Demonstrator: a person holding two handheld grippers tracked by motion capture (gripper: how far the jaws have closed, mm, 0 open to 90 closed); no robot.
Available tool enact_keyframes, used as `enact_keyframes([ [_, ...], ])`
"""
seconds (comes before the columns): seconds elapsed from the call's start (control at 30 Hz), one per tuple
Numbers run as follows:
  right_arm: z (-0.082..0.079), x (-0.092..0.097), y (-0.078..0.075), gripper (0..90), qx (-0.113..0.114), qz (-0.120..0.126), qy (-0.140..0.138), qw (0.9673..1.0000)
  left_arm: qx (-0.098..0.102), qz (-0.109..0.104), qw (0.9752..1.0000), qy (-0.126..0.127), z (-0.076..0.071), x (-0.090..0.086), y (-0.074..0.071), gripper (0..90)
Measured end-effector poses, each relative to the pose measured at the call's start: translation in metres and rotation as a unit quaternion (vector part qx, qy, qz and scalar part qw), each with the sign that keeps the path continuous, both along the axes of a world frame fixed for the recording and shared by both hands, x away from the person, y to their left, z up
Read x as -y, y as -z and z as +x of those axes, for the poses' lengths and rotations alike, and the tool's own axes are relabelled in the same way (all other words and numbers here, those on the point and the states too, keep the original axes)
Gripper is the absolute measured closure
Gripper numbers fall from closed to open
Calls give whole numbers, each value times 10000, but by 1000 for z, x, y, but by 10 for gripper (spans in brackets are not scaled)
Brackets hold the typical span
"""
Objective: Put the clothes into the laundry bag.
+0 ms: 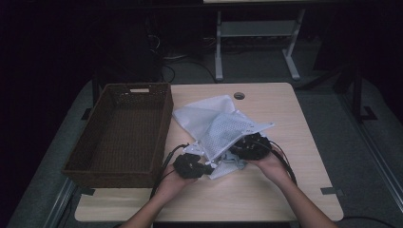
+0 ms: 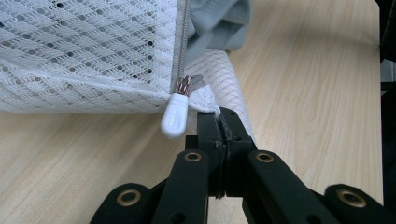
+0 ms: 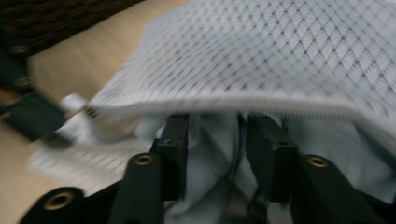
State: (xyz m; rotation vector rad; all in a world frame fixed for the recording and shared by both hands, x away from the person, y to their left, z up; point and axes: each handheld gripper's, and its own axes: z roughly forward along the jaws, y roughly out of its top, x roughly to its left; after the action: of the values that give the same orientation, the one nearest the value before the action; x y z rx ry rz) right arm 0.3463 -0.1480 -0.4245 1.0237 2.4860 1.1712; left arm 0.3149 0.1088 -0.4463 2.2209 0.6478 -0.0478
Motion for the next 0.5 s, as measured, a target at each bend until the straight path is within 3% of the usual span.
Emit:
enact_keyframes([
  [0.1, -13, 11, -8, 509, -65, 145, -128, 9998, -2, -15, 10000, -19, 0, -1, 0, 886],
  [0.23, -31, 24, -9, 481, -145, 130, -257, 9995, -6, -29, 10000, -38, 0, -1, 0, 884],
  [0.37, -44, 31, 6, 485, -351, -56, -359, 9987, 4, -24, 10000, -50, 0, -1, -1, 884],
  [0.5, -41, 25, 21, 498, -523, -363, -412, 9971, 16, -25, 10000, -50, 0, -2, -2, 885],
])
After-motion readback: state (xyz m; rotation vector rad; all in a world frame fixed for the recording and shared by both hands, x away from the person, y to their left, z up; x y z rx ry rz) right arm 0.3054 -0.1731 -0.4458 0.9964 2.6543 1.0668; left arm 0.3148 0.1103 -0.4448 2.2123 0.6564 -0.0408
